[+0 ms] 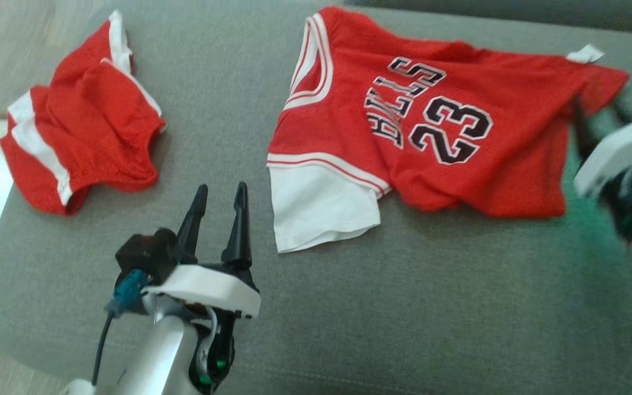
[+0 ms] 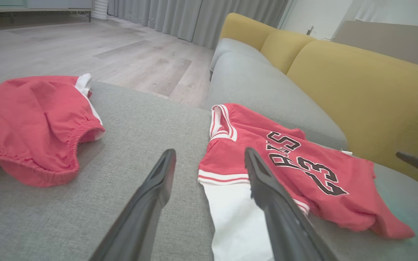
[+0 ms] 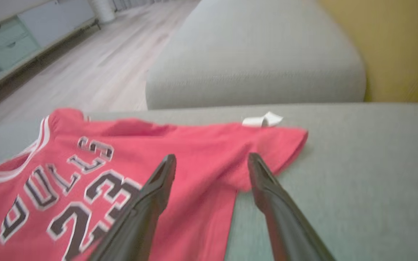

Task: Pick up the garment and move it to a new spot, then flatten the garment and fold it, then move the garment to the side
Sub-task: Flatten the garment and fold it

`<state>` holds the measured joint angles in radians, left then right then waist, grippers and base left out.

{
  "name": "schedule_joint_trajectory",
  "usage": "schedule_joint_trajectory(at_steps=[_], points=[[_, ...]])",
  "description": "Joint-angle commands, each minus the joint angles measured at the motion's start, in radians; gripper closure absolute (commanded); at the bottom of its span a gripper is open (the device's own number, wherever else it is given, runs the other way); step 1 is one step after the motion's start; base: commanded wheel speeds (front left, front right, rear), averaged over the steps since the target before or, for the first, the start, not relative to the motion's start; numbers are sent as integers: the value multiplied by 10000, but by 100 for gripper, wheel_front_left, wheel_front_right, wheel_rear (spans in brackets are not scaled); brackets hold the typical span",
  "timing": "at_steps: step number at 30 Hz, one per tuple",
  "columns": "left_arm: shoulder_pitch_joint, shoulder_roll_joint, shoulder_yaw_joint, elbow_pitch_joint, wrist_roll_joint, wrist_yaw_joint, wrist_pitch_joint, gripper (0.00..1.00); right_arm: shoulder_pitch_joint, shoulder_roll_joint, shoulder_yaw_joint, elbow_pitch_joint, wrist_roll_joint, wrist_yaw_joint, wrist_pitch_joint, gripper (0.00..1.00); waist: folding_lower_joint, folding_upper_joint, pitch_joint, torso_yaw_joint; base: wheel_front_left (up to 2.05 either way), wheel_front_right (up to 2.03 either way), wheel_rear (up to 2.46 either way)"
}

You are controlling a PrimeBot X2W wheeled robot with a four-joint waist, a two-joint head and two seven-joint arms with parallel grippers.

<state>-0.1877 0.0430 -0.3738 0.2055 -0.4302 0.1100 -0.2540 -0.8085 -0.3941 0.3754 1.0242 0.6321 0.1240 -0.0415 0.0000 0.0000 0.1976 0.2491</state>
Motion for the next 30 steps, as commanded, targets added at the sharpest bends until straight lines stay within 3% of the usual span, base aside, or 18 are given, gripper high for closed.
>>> schedule_joint_trajectory(at_steps=[1,9,20,21,22,23,25,30], points=[[-101,72,385,-233,81,-56,-78,0,576,-142,426,-690,376,67,515,0,0,0,-336,-260,0,0,0],[83,72,447,-205,13,-110,-78,0,2826,-736,730,-2462,2175,67,2566,0,0,0,-487,-328,0,0,0],[10,72,387,-153,-21,-87,-78,0,3580,-2,236,-3155,3952,67,4297,0,0,0,-336,-13,0,0,0],[13,72,391,-140,-29,-82,-78,0,3624,39,205,-3224,4114,67,4446,11,0,0,-340,14,0,0,0],[14,72,387,-128,-38,-81,-78,0,3655,54,184,-3274,4209,67,4543,38,0,0,-345,39,0,0,0],[14,72,387,-128,-38,-81,-78,0,3655,54,184,-3274,4209,67,4543,38,0,0,-345,39,0,0,0],[14,72,363,-98,-63,-80,-78,0,3658,56,84,-3291,4278,67,4548,100,0,0,-373,89,0,0,0],[32,72,307,-97,-111,-65,-78,0,3517,-152,-473,-3769,4681,67,4481,100,0,0,-415,195,0,0,0]])
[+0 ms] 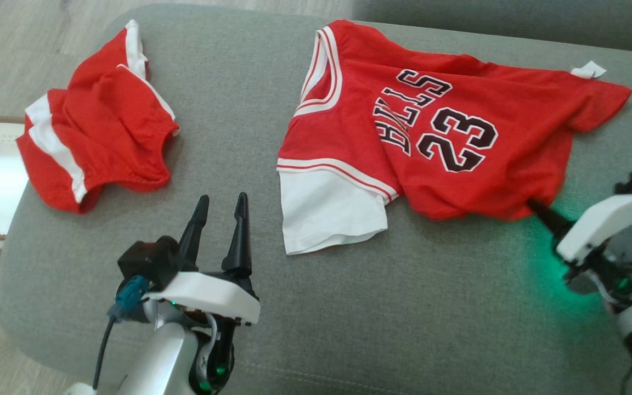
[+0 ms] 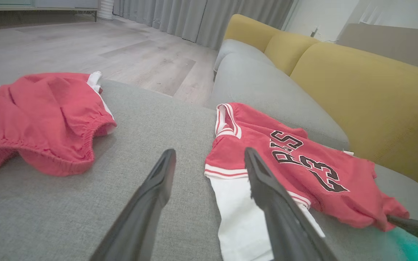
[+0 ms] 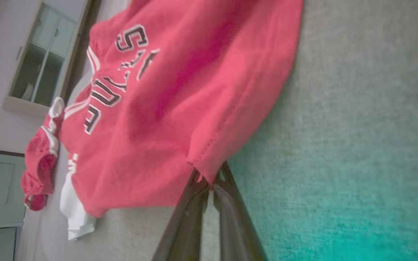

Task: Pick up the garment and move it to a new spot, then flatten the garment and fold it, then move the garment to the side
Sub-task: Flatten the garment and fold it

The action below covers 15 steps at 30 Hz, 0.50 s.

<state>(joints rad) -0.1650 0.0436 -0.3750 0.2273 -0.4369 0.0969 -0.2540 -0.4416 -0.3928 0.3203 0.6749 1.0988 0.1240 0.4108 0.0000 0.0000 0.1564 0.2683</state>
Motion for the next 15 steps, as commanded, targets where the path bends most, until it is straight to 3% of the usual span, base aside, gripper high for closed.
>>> schedule_joint_trajectory(at_steps=[1,6,8,12,14,15], points=[[-175,66,303,-324,-54,70,-78,0,-158,-308,-71,-463,91,67,-49,100,0,0,-10,31,0,0,0],[-22,66,298,-359,-111,108,-78,0,-72,-1395,-776,-1518,-147,67,-158,100,0,0,-63,146,0,0,0],[20,66,285,-355,-125,113,-78,0,-131,-1523,-972,-1975,-294,67,-17,100,0,0,-77,174,0,0,0],[-2,66,204,-337,-189,104,-78,0,-524,-966,-990,-2580,-638,67,559,100,0,0,-21,264,0,0,0],[-61,66,153,-335,-231,105,-78,0,-883,-397,-901,-2529,-795,67,815,100,0,0,82,318,0,0,0],[-145,66,73,-331,-279,107,-78,0,-1318,183,-784,-2252,-1159,67,796,100,0,0,214,402,0,0,0]])
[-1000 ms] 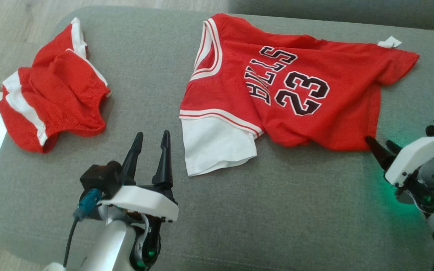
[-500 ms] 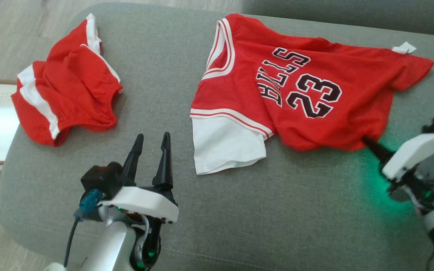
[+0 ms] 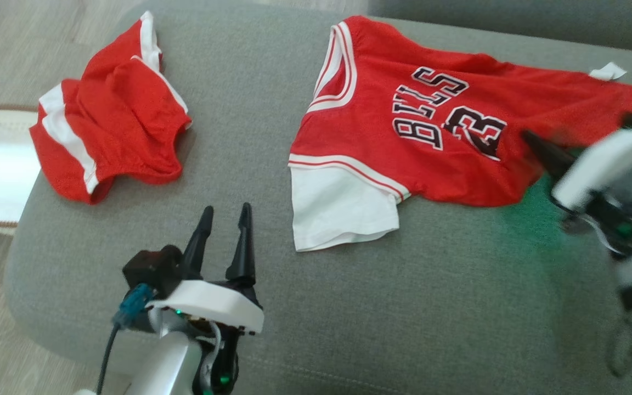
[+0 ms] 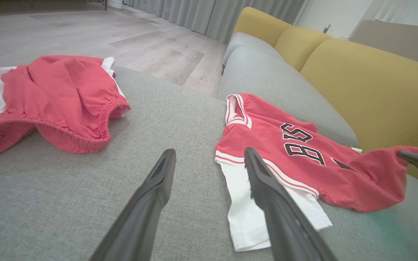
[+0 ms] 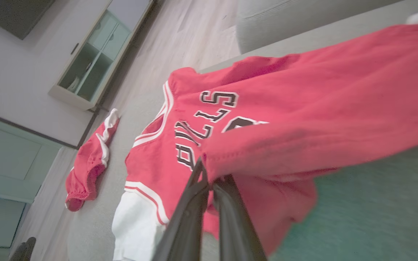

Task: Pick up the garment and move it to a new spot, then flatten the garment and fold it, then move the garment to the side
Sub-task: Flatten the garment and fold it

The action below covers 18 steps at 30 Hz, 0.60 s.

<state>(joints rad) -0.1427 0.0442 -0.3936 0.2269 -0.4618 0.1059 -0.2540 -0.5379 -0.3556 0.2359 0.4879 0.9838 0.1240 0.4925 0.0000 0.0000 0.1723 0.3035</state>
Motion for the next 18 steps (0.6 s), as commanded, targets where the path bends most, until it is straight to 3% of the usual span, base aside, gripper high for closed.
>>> schedule_joint_trajectory(at_steps=[1,4,5,6,9,12,18], points=[[-409,60,216,-320,-55,18,-78,0,-563,141,110,-189,-169,67,-112,100,0,0,116,96,0,0,0],[-528,60,121,-297,-136,46,-78,0,-1052,1021,478,450,-564,67,-339,100,0,0,316,219,0,0,0],[-560,60,102,-297,-158,60,-78,0,-1168,1267,624,637,-638,67,-478,69,0,0,376,240,0,0,0],[-585,60,86,-283,-176,69,-78,0,-1239,1484,838,788,-665,67,-570,4,0,0,420,251,0,0,0],[-651,60,57,-237,-212,92,-78,0,-1277,1834,1453,1028,-550,67,-954,0,0,0,491,225,0,0,0],[-694,60,57,-214,-236,142,-78,0,-1095,1698,1914,629,-136,67,-1577,0,0,0,442,89,0,0,0],[-552,60,240,-166,-138,134,-78,0,-243,427,2072,-930,548,67,-2748,0,0,0,104,-407,0,0,0]])
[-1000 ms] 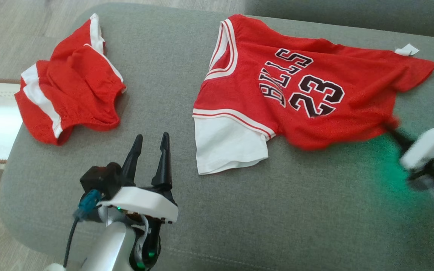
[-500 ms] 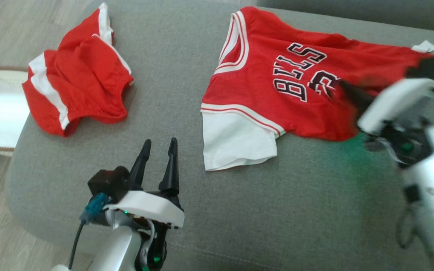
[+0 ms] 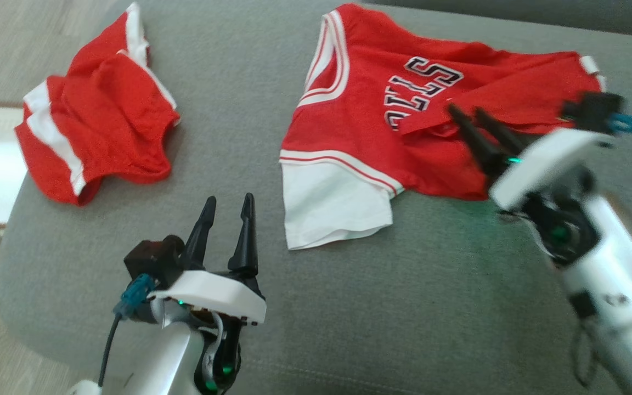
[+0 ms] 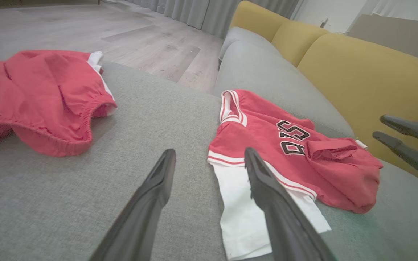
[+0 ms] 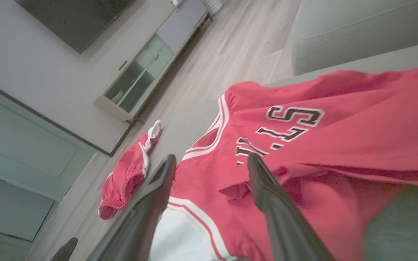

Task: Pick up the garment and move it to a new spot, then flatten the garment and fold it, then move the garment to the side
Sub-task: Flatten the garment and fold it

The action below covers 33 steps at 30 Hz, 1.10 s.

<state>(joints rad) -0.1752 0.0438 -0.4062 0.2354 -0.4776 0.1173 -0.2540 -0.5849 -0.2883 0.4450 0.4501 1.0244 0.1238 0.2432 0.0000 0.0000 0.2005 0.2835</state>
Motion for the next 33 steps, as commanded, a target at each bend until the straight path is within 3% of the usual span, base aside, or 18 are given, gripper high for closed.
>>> schedule_joint_trajectory(at_steps=[1,6,9,14,27,28,29,30,31,33], points=[[-203,64,381,-248,30,10,-78,0,424,-509,-136,-762,231,69,-417,0,0,0,-227,-285,0,0,0],[-162,64,375,-249,56,-9,-78,0,1153,-1571,-682,-717,-92,69,-725,0,0,0,-317,-505,0,0,0],[-185,64,374,-278,61,-14,-78,0,1370,-1759,-854,-650,-175,69,-606,0,0,0,-262,-557,0,0,0],[-331,64,313,-303,17,-46,-78,0,804,-1623,-532,-499,-730,69,-325,0,0,0,-55,-432,0,0,0],[-274,64,285,-335,-176,62,-78,0,-856,-1251,931,1765,-1676,69,1806,0,0,0,-12,456,0,0,0],[-258,64,292,-338,-179,64,-78,0,-903,-1242,998,1858,-1713,69,1884,9,0,0,-18,475,0,0,0],[-247,64,298,-339,-183,65,-78,0,-937,-1218,1046,1923,-1712,69,1927,48,0,0,-25,486,0,0,0],[-239,64,307,-339,-184,67,-78,0,-963,-1195,1085,1952,-1701,69,1925,66,0,0,-29,488,0,0,0],[-231,64,325,-342,-185,74,-78,0,-988,-1181,1096,1964,-1706,69,1829,100,0,0,-36,475,0,0,0],[-197,64,401,-349,-164,92,-78,0,-989,-1141,1143,1950,-1727,69,1588,100,0,0,-66,385,0,0,0]])
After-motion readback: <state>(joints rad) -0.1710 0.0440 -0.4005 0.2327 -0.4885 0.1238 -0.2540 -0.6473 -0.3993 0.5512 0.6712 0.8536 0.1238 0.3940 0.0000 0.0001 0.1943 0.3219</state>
